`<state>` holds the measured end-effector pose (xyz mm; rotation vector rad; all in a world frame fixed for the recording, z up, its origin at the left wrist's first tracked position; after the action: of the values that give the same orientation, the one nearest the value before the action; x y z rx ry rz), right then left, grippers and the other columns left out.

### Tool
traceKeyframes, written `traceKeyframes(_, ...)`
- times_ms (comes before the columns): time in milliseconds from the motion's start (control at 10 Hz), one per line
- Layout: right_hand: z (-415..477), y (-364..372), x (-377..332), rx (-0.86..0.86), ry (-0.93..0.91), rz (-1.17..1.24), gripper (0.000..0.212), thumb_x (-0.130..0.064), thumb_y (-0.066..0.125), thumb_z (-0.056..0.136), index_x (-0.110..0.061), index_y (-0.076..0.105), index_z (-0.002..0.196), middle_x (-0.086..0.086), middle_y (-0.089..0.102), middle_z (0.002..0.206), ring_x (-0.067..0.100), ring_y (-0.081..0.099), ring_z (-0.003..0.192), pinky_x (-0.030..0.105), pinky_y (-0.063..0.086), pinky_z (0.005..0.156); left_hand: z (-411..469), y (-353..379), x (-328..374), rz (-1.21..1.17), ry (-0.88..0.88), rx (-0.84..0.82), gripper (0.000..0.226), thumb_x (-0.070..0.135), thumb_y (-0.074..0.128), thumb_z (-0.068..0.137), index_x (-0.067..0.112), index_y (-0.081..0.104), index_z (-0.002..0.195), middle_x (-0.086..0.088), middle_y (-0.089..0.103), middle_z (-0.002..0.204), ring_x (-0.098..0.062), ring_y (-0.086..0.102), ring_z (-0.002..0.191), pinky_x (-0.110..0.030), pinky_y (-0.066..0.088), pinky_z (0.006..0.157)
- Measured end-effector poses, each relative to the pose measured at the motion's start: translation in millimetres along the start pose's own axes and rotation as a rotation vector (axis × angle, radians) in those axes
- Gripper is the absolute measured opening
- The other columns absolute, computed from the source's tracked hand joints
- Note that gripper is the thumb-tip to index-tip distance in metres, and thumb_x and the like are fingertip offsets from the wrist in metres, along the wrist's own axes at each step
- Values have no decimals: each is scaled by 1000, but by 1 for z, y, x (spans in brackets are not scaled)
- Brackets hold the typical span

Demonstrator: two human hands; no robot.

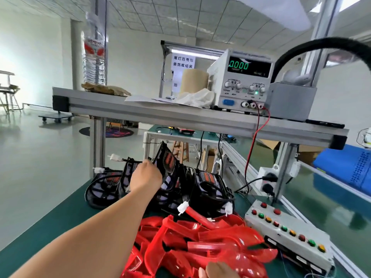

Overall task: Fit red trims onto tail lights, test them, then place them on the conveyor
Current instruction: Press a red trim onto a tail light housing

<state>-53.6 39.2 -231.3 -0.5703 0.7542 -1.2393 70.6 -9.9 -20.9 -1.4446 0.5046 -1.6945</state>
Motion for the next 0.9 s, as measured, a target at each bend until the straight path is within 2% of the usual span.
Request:
traceKeyframes(100, -90, -76, 167, -313, 1, -15, 34, -15, 75, 86, -43, 62, 99, -33, 47, 108, -22, 47, 107, 3, 3, 110, 2, -19, -4, -149, -4, 71, 22, 13, 42, 97, 0, 53, 111, -18, 61, 107, -35, 57, 98, -34, 37, 72)
traceKeyframes(200, -4, -141, 156, -703, -187, 2, 42, -45, 31, 105, -30, 37, 143, -12, 44, 145, 2, 43, 133, 19, 25, 115, -16, -39, -10, -411, -12, 123, 25, 22, 40, 101, 2, 53, 92, -16, 60, 86, -28, 53, 70, -32, 33, 55)
traceKeyframes(300, 8, -206, 161, -254, 66, 162, 29, -44, 36, 103, -35, 49, 127, -18, 52, 128, -4, 51, 118, 14, 28, 112, -59, -50, -21, -654, -73, 93, 33, 34, 39, 100, 6, 57, 96, -16, 64, 93, -29, 57, 75, -35, 43, 61)
traceKeyframes(400, 6, -230, 157, -70, 184, 381, 37, -55, 37, 94, -31, 62, 82, -14, 62, 78, -6, 59, 73, 12, 48, 80, -121, -47, -32, -766, -76, 94, 30, 37, 41, 101, 13, 59, 109, -8, 66, 100, -32, 60, 93, -42, 47, 85)
traceKeyframes(500, 14, -249, 144, 20, 316, 758, 55, -70, 31, 85, -28, 67, 82, -6, 66, 75, 5, 61, 69, 14, 44, 64, -178, -42, -33, -887, -29, 66, 18, 31, 44, 101, 20, 57, 97, 6, 66, 92, -24, 61, 95, -36, 42, 83)
traceKeyframes(600, 16, -250, 132, 35, 417, 998, 37, -62, 33, 91, -52, 68, 84, -46, 60, 81, -28, 53, 84, -6, 35, 69, -220, -34, -43, -850, -8, -29, 17, 34, 45, 99, 24, 59, 100, 11, 69, 92, -11, 62, 92, -35, 46, 82)
traceKeyframes(700, 2, -235, 137, 61, 504, 978, 29, -42, 40, 100, -32, 66, 94, -28, 69, 95, -13, 61, 92, 6, 43, 78, -243, -33, -56, -873, 31, -220, 34, 55, 45, 92, 25, 62, 96, 16, 71, 92, -4, 61, 88, -21, 46, 80)
traceKeyframes(800, -12, -233, 143, 57, 525, 976, 29, -35, 42, 103, -30, 70, 94, -14, 73, 96, 0, 65, 92, 19, 48, 81, -234, -46, -63, -971, -72, -463, 62, 74, 33, 88, 30, 73, 102, 13, 74, 103, -9, 67, 98, -33, 50, 91)
traceKeyframes(900, -11, -247, 143, -90, 389, 989, 31, -38, 46, 102, -21, 71, 94, -13, 72, 89, -1, 62, 82, 17, 48, 75, -204, -71, -66, -1134, -253, -574, 60, 70, 33, 92, 24, 70, 104, -10, 71, 105, -27, 66, 84, -39, 53, 76)
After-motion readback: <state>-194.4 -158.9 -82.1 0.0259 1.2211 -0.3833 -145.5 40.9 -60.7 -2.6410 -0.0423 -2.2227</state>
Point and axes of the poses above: each hand's wrist, its own z-axis towards the middle knuckle, its own y-axis out of the palm, x = y × z, the point moved 2 cm from there along z, towards the middle knuckle
